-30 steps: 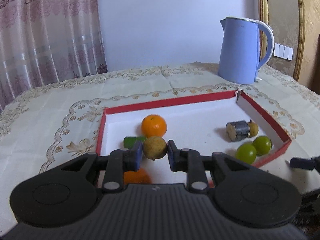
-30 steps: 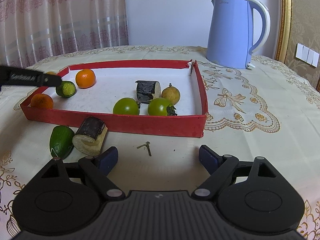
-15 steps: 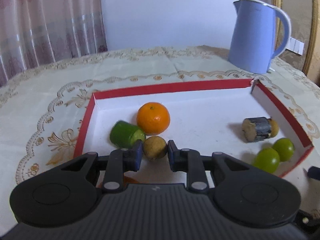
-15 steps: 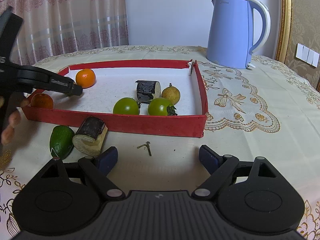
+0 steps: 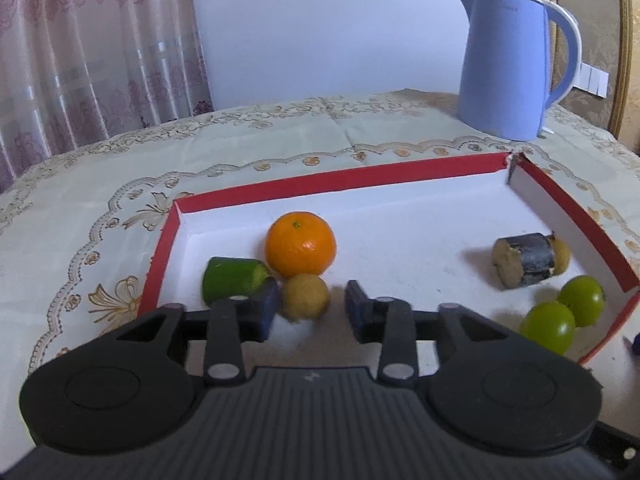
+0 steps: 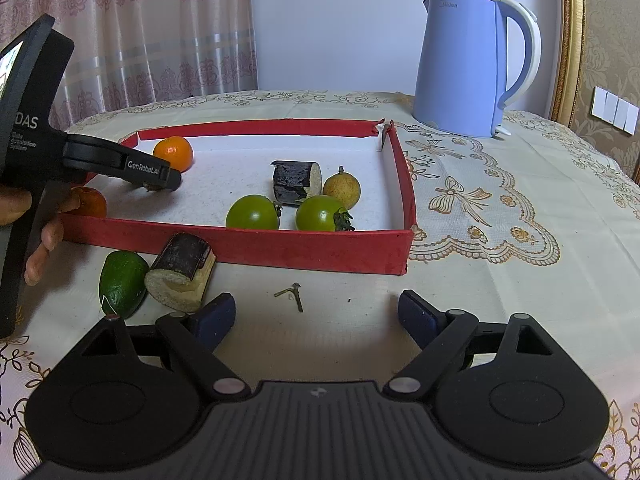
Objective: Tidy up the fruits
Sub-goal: 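Carry the small brown fruit into the tray and open the left tool, then withdraw the left tool toward the dark green fruit beside the tray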
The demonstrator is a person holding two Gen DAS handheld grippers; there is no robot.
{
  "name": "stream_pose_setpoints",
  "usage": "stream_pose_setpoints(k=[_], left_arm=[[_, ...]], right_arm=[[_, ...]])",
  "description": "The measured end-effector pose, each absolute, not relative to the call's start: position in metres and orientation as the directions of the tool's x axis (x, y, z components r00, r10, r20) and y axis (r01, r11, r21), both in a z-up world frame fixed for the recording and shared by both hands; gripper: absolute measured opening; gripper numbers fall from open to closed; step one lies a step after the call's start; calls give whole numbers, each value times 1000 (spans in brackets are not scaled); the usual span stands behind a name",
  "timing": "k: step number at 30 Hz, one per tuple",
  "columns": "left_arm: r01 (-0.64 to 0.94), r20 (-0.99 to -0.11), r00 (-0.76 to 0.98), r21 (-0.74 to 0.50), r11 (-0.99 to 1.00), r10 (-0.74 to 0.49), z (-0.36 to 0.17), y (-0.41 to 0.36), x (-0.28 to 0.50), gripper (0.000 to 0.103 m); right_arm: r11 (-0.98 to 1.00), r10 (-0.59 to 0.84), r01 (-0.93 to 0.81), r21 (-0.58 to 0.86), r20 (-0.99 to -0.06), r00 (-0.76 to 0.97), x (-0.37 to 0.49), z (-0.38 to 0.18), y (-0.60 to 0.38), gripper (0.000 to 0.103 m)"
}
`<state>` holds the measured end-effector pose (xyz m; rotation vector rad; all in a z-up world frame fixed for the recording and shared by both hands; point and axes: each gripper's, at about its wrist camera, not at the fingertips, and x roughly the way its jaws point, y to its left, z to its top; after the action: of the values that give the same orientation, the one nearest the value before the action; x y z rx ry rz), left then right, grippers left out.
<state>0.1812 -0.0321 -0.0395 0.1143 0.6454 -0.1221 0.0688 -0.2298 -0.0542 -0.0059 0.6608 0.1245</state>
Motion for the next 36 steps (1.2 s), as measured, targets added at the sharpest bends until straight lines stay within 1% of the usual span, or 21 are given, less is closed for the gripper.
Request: stream_pose_setpoints(k=[1,2,4,6,10,11,13,14,15,23,24,25,26,28,30,36], left_arm=[[150,-606,791,66,987,-80,-40,-33,181,45],[147,-606,792,73,986,-74,-40,-34,180,50],[147,-601,797,94,985,-62,-42,-37,180,55],[128,-600,799,98,987,-44,-42,-36,179,61],[121,-603,796,72,990,-54,-39,-28,173,61],[121,-598,799,72,990,-55,-37,-27,170,63],[119,-591,805,78,990,-50,-35,-26,162,67],[117,-587,808,77,990,-50,-34,-25,159,73],[115,-583,811,76,990,-49,-32,-25,156,77],[98,-564,825,59,993,-47,-22,-18,140,83],[93,-563,825,56,994,-45,-21,-17,138,84],[87,-563,825,50,995,-43,-20,-15,136,85],[84,-562,826,42,996,-46,-19,-14,134,87],[79,-553,832,24,997,-53,-15,-9,127,89],[75,-539,841,15,997,-55,-11,-7,119,94],[97,-518,850,-20,995,-93,0,-4,90,97]], right_arm=[[993,113,-117,34,-612,782,69,-54,-230,89],[993,113,-117,34,-612,782,69,-54,-230,89],[993,113,-117,34,-612,782,69,-54,-230,89],[993,113,-117,34,-612,782,69,-54,-230,89],[993,113,-117,34,-612,782,68,-54,-230,89],[993,113,-117,34,-612,782,68,-54,-230,89],[993,113,-117,34,-612,782,68,-54,-230,89],[993,113,-117,34,-613,782,68,-54,-230,89],[993,113,-117,34,-612,782,68,-54,-230,89],[993,113,-117,34,-613,782,69,-54,-230,91],[993,113,-117,34,-613,782,69,-54,-230,94],[994,104,-110,29,-615,781,69,-54,-230,100],[995,88,-93,24,-624,777,71,-55,-230,103],[996,88,-90,28,-625,776,70,-56,-232,103],[996,88,-90,28,-625,775,70,-56,-232,103],[996,88,-90,29,-625,775,70,-56,-232,103]])
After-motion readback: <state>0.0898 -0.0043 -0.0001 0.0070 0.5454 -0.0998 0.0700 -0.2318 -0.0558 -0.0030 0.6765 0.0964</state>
